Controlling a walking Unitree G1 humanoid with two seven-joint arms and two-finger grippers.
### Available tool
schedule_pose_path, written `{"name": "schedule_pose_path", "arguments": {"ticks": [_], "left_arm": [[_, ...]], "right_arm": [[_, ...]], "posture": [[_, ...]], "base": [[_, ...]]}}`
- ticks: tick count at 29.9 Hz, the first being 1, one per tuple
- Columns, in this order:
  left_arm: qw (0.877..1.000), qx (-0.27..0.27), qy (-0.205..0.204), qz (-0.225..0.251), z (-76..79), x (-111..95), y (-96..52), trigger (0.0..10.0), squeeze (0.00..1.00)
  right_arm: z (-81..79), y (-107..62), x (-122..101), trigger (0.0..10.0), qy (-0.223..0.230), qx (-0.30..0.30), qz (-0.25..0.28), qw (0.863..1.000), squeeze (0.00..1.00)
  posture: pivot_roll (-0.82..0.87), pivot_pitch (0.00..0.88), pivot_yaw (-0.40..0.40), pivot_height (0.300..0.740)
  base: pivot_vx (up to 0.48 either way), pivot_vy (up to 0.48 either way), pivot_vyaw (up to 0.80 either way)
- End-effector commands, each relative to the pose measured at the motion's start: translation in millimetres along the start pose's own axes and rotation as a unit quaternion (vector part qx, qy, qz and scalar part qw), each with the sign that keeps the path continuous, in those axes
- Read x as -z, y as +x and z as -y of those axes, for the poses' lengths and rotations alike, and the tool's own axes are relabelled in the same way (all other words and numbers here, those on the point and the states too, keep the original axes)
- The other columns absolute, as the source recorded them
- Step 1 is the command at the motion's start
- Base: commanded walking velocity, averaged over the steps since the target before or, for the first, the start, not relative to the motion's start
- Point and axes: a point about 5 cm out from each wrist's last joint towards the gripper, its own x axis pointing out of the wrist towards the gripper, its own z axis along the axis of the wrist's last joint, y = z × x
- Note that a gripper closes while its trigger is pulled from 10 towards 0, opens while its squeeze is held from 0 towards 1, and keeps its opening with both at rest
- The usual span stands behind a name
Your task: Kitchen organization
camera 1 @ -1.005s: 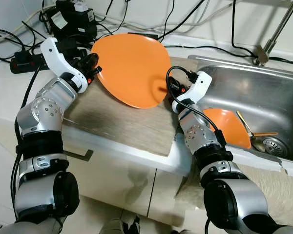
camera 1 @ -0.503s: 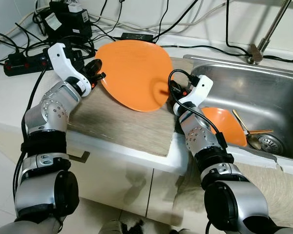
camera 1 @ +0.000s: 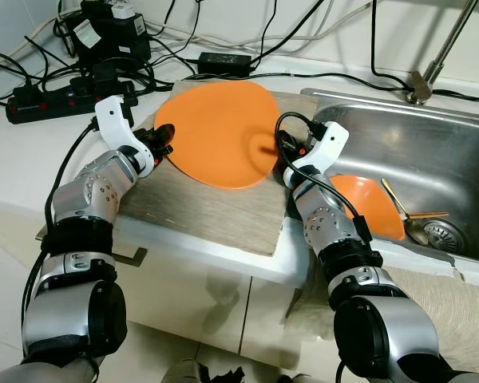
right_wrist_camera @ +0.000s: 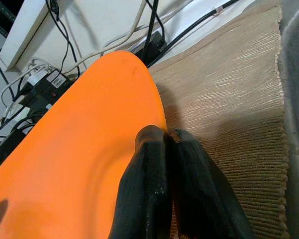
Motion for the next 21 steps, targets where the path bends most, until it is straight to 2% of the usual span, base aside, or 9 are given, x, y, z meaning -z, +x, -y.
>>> {"name": "schedule_pose_path", "arguments": {"ticks": [1,2,5,8,9,10,13,14,21], "left_arm": [[0.999,0.035,0.019,-0.015,14.6,2.7,6.8,10.0,1.00],[0.999,0.018,0.032,-0.018,3.1,3.5,3.7,10.0,1.00],[0.999,0.008,0.042,-0.021,-3.6,3.7,1.3,10.0,1.00],[0.996,0.004,0.081,-0.022,-11.4,1.1,-4.3,10.0,0.98],[0.996,0.001,0.082,-0.020,-12.8,0.4,-5.0,10.0,0.74],[0.995,-0.005,0.098,-0.016,-16.1,-1.9,-6.6,10.0,0.00],[0.995,-0.008,0.103,-0.011,-17.6,-4.2,-7.8,10.0,0.00],[0.992,-0.012,0.127,-0.003,-19.6,-9.8,-10.5,10.0,0.00],[0.989,-0.010,0.144,0.023,-23.1,-27.1,-22.0,10.0,0.00]], "right_arm": [[-22.9,0.4,21.2,0.0,0.003,-0.037,-0.041,0.998,0.00],[-23.1,0.3,21.2,0.0,0.003,-0.037,-0.040,0.999,0.00],[-23.1,0.2,20.9,0.0,0.001,-0.037,-0.040,0.999,0.00],[-21.3,0.0,19.4,0.0,-0.004,-0.035,-0.037,0.999,0.00],[-20.8,0.0,19.0,0.0,-0.005,-0.035,-0.037,0.999,0.00],[-19.8,0.0,18.3,0.0,-0.006,-0.034,-0.036,0.999,0.00],[-19.4,0.1,18.0,0.0,-0.006,-0.033,-0.036,0.999,0.00],[-18.8,0.2,17.0,0.0,-0.009,-0.032,-0.035,0.999,0.00],[-18.4,1.6,8.5,0.0,-0.022,-0.030,-0.017,0.999,0.00]], "posture": [[0.06,0.029,0.016,0.740],[0.06,0.030,0.017,0.740],[0.06,0.031,0.017,0.740],[0.06,0.033,0.015,0.740],[0.06,0.033,0.016,0.740],[0.06,0.033,0.015,0.740],[0.06,0.033,0.015,0.740],[0.06,0.034,0.015,0.740],[0.06,0.031,0.016,0.740]], "base": [[0.000,0.000,0.00],[0.000,0.000,0.00],[0.000,0.000,0.00],[0.000,0.000,0.00],[0.000,0.000,0.00],[0.000,0.000,0.00],[0.000,0.000,0.00],[0.000,0.000,0.00],[0.000,0.000,0.00]]}}
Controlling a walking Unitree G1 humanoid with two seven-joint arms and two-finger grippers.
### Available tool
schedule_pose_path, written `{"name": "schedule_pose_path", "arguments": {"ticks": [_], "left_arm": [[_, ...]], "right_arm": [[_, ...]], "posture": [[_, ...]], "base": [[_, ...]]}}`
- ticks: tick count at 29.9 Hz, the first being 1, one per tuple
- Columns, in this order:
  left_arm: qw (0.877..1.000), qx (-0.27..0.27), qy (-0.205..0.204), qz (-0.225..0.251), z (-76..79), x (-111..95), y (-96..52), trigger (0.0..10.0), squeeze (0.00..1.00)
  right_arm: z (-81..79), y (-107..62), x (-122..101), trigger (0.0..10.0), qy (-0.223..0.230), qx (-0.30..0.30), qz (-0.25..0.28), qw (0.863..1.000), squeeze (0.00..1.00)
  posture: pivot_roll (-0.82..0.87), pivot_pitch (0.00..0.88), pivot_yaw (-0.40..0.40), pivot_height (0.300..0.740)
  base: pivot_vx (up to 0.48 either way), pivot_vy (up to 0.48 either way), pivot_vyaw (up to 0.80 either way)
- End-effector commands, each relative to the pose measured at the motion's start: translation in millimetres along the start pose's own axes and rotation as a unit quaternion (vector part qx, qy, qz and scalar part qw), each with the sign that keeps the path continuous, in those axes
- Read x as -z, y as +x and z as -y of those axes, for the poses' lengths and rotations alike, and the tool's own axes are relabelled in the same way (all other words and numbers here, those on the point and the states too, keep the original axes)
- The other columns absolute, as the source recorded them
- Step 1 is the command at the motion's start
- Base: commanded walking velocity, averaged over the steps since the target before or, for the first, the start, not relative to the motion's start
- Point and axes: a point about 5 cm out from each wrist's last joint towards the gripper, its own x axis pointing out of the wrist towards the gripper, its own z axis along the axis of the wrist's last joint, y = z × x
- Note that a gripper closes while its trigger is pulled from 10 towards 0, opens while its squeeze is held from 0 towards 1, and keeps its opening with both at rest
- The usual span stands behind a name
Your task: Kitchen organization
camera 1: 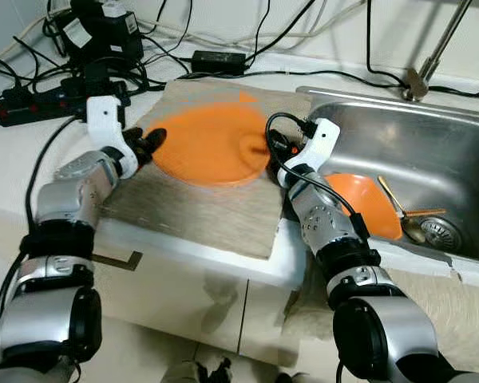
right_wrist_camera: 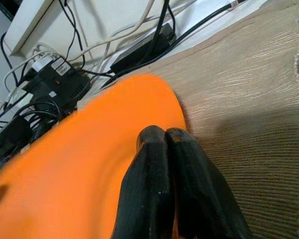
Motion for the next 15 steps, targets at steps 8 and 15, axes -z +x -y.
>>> {"name": "schedule_pose_path", "arguments": {"ticks": [8,15], "left_arm": [[1.000,0.005,0.000,-0.002,1.0,3.9,-7.9,10.0,0.00],[0.999,0.026,-0.020,0.005,13.5,0.7,-6.9,10.0,0.00]], "right_arm": [[-19.9,6.8,-22.5,0.0,-0.031,-0.031,0.046,0.998,0.00],[-16.3,7.3,-15.0,10.0,-0.047,-0.016,0.018,0.999,0.00]], "posture": [[0.06,0.020,0.011,0.740],[0.06,0.015,0.008,0.740]], "base": [[0.000,0.000,0.00],[0.000,0.000,0.00]]}}
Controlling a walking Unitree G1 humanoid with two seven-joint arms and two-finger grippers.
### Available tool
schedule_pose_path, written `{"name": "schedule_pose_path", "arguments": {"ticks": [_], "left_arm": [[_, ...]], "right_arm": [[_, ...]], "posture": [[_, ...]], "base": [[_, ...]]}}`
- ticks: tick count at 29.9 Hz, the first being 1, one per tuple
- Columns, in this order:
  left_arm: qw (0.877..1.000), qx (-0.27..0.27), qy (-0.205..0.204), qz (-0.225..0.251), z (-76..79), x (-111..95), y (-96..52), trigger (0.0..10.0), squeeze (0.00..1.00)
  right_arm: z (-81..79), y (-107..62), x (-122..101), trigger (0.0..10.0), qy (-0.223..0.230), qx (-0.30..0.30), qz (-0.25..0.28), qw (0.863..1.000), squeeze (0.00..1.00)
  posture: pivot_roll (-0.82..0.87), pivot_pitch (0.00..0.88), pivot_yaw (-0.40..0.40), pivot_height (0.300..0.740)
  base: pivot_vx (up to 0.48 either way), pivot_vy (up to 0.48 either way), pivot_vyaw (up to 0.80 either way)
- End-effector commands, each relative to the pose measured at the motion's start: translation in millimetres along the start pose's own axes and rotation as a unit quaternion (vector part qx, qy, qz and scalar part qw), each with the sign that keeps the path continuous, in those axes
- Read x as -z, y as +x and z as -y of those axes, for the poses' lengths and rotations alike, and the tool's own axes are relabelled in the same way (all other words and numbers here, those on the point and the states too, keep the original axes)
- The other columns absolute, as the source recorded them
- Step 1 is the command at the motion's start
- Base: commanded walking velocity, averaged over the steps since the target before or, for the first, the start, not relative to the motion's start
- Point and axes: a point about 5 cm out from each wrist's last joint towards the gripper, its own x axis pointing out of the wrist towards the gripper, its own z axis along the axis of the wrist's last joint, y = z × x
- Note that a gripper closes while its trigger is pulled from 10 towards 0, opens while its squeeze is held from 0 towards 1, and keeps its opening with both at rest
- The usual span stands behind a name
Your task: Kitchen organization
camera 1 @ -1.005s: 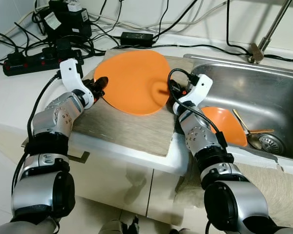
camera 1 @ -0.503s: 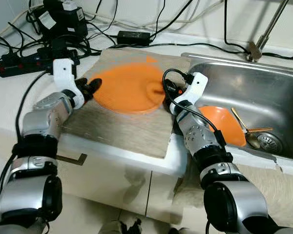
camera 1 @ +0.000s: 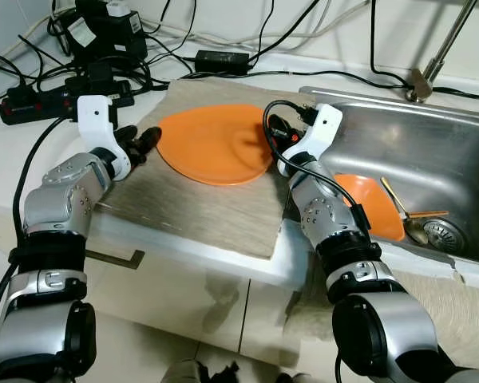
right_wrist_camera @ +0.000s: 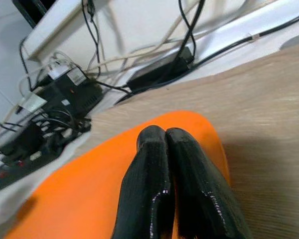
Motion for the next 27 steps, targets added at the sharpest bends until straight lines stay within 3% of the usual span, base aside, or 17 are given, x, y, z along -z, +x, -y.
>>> {"name": "schedule_pose_path", "arguments": {"ticks": [1,10,18,19,27], "left_arm": [[1.000,0.001,-0.006,0.002,1.5,-1.1,-0.4,10.0,0.00],[1.000,0.001,-0.009,0.007,3.8,-5.7,-0.9,10.0,0.00],[0.999,0.034,-0.001,0.041,18.7,-27.6,1.3,10.0,0.00],[0.998,0.036,-0.001,0.042,21.0,-27.3,2.2,0.0,0.00],[0.996,0.083,0.013,0.023,43.2,-11.9,10.0,0.0,0.00]], "right_arm": [[-5.8,1.9,3.3,10.0,-0.003,-0.003,-0.011,1.000,0.00],[-7.4,-0.2,8.4,10.0,-0.005,-0.004,-0.018,1.000,0.00],[-6.2,-2.0,12.2,10.0,-0.006,-0.001,-0.024,1.000,0.00],[-6.7,-2.1,12.8,10.0,-0.006,-0.001,-0.024,1.000,0.00],[-9.4,-3.2,17.0,10.0,-0.013,-0.002,-0.030,0.999,0.00]], "posture": [[0.06,0.015,0.008,0.740],[0.06,0.008,0.009,0.740],[0.07,0.010,0.013,0.740],[0.07,0.011,0.014,0.740],[0.07,0.015,0.018,0.740]], "base": [[0.000,0.000,0.00],[0.000,0.000,0.00],[0.000,0.000,0.00],[0.000,0.000,0.00],[0.000,0.000,0.00]]}}
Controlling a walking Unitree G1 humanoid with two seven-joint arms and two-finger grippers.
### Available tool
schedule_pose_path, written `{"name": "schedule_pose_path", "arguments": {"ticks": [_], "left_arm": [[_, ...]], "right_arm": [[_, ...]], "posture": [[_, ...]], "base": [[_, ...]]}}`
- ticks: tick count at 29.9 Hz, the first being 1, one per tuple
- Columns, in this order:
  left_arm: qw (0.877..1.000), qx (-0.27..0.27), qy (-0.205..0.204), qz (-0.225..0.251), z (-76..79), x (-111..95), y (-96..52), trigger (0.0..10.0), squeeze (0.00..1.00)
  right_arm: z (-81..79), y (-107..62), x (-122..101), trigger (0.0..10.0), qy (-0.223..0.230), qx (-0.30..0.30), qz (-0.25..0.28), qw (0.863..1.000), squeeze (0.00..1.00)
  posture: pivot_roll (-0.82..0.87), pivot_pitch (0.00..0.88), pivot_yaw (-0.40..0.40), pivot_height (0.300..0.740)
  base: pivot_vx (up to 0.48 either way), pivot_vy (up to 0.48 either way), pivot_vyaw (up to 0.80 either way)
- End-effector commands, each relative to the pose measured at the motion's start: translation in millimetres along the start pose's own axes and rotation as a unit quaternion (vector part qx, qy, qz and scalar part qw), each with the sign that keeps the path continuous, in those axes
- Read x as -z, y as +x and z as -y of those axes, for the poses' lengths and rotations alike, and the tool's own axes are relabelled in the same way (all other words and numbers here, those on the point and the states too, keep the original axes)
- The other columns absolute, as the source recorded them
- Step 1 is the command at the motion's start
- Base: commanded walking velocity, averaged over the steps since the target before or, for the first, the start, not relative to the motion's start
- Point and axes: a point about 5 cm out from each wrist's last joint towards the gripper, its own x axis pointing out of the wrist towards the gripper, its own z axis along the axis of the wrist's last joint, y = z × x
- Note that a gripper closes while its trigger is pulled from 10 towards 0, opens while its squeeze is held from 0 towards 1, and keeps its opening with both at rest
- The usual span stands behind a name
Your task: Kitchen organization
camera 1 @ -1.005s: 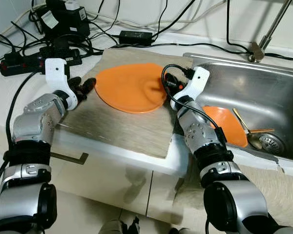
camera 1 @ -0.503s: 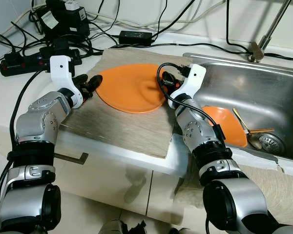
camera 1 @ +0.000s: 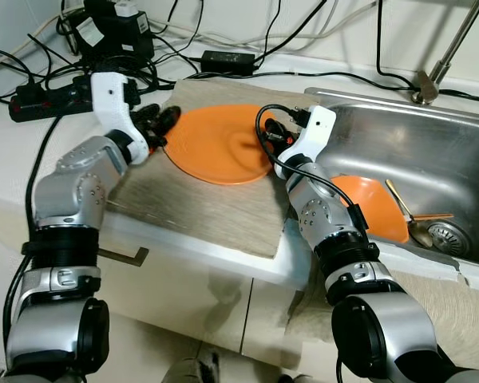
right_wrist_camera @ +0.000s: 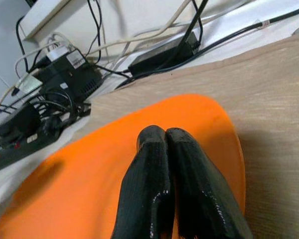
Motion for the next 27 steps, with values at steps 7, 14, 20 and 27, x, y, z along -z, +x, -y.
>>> {"name": "schedule_pose_path", "arguments": {"ticks": [7,14,20,27], "left_arm": [[0.999,0.038,0.008,-0.038,26.8,30.5,20.0,0.0,0.00],[0.998,0.014,0.020,-0.053,16.2,38.3,23.4,10.0,0.00],[0.998,-0.018,0.036,-0.051,-4.0,32.8,17.8,10.0,0.00],[0.997,-0.030,0.057,-0.046,-18.2,20.7,15.7,10.0,0.00]], "right_arm": [[-16.3,-3.9,10.9,10.0,-0.062,-0.024,-0.014,0.998,0.00],[-25.1,-10.1,-0.6,10.0,-0.109,-0.042,-0.001,0.993,0.00],[-19.6,-16.4,-31.3,10.0,-0.117,-0.046,0.031,0.992,0.00],[-7.4,-22.1,-34.2,10.0,-0.118,-0.025,0.028,0.992,0.00]], "posture": [[0.05,0.018,0.027,0.740],[0.04,0.025,0.035,0.740],[0.04,0.028,0.033,0.740],[0.03,0.026,0.034,0.740]], "base": [[0.000,0.000,0.00],[0.000,0.000,0.00],[0.000,0.000,0.00],[0.000,0.000,0.00]]}}
